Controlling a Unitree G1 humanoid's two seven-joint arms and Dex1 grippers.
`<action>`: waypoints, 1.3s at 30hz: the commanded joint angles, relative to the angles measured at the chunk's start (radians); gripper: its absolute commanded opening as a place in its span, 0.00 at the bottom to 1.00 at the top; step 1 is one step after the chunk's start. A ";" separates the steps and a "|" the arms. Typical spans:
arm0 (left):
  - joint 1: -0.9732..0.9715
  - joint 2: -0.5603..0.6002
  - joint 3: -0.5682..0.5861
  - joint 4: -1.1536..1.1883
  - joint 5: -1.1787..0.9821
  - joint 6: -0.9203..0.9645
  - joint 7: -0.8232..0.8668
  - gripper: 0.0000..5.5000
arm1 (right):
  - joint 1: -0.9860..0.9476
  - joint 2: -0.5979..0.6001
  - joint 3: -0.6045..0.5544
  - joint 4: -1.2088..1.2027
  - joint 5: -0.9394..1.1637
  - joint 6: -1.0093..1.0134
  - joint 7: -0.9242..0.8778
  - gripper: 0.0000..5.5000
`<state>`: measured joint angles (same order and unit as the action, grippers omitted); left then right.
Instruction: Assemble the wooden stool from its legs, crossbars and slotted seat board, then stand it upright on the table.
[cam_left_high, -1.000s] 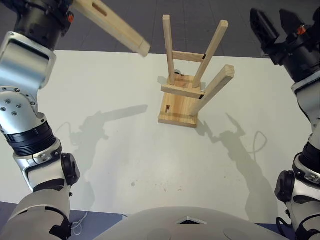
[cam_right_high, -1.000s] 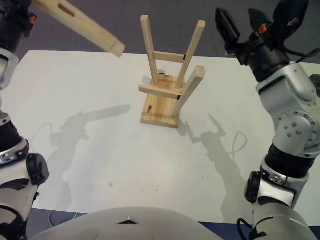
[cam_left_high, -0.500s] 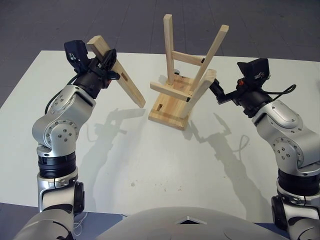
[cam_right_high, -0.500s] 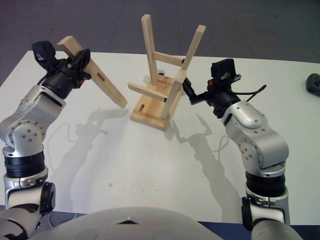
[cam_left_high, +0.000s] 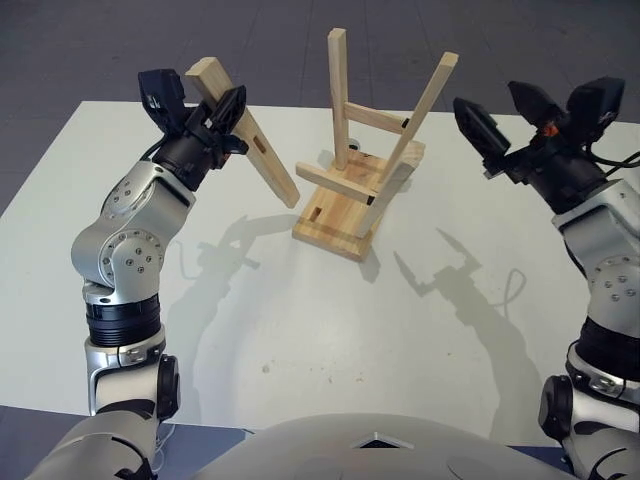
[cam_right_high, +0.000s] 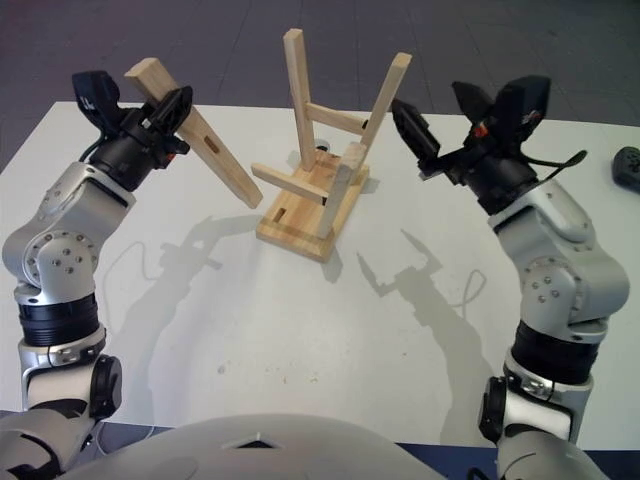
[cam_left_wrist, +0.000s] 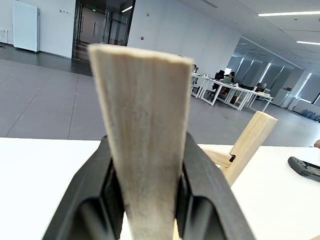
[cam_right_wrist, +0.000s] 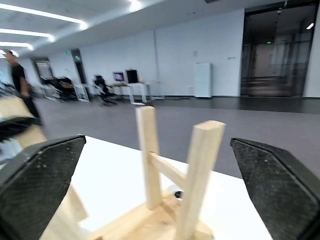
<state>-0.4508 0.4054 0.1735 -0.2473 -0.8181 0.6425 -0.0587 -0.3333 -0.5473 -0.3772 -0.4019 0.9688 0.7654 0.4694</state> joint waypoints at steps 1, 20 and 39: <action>-0.040 -0.006 0.029 0.023 0.015 0.003 -0.024 0.19 | -0.033 -0.091 0.060 -0.016 0.120 0.098 0.170 0.98; -0.024 -0.094 0.015 -0.022 0.038 0.064 -0.023 0.19 | 0.048 -0.066 0.312 -0.063 -0.254 -0.159 0.257 0.58; 0.027 -0.092 -0.067 -0.046 0.129 0.064 -0.088 0.19 | 0.166 -0.023 0.346 -0.154 -0.273 -0.151 0.159 0.38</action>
<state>-0.4251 0.2997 0.1398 -0.2941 -0.7181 0.7130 -0.1131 -0.1894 -0.5736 -0.0502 -0.5531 0.6983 0.5883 0.6295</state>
